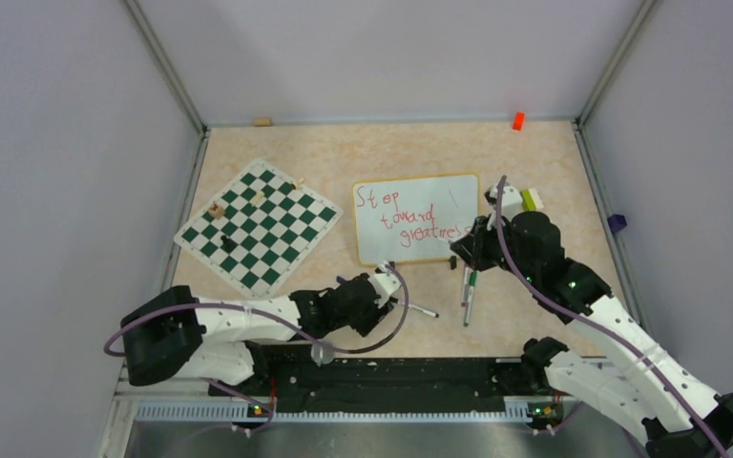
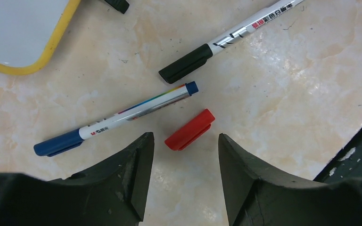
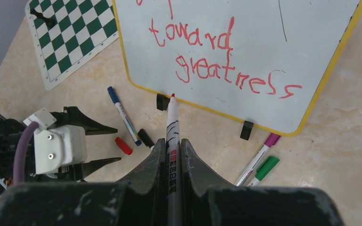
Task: Write a sentence on the whiteboard
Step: Close the whiteboard marker at the center of the board.
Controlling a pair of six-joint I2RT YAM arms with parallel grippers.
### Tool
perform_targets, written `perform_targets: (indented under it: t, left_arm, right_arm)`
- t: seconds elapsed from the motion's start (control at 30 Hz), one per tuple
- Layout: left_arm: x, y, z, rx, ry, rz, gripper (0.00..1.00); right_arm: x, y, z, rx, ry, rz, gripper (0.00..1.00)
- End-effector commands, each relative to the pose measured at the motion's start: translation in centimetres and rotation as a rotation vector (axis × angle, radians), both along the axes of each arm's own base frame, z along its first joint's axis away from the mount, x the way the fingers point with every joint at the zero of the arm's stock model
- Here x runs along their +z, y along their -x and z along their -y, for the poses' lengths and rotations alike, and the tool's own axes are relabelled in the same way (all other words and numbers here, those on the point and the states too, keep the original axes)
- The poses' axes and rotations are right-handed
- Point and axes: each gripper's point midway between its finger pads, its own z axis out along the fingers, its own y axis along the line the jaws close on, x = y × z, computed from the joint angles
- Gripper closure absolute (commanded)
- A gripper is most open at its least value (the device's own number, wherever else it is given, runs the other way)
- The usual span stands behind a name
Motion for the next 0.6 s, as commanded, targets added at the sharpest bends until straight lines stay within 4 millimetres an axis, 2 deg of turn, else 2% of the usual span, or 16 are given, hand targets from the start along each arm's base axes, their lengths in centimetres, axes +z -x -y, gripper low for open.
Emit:
perform_targets:
  t: [0.0,0.1,0.17,0.2,0.27,0.43,0.5,0.57]
  left_arm:
    - [0.3,-0.9,1.7,-0.041,-0.023,0.032,0.42]
    - [-0.8,-1.0,1.9,-0.051,-0.061,0.020,0.44]
    - [-1.2,-0.9,2.2,-0.065,-0.071,0.004,0.49]
    - [-1.4,-0.6,2.3,-0.077,-0.075,-0.009,0.53]
    - [-1.7,-0.4,2.5,-0.093,-0.080,-0.021,0.68]
    - [-1.8,0.6,2.6,-0.125,-0.057,-0.057,0.94]
    - [-1.2,0.7,3.2,-0.133,-0.016,-0.052,0.99]
    - [-0.5,0.6,3.6,-0.138,0.029,-0.036,1.00]
  right_arm:
    - [1.1,-0.1,-0.1,-0.001,-0.011,0.035,1.00]
    - [1.0,0.0,-0.1,0.002,-0.012,0.030,1.00]
    - [0.8,0.2,-0.1,0.006,-0.012,0.022,1.00]
    - [0.6,0.3,-0.1,0.008,-0.011,0.018,1.00]
    - [0.2,0.7,0.0,0.015,-0.007,0.004,1.00]
    - [-1.3,2.0,-0.5,0.064,-0.019,-0.063,1.00]
    - [-2.0,2.7,-1.1,0.097,-0.040,-0.101,1.00]
    - [-2.5,3.2,-1.6,0.119,-0.059,-0.127,1.00]
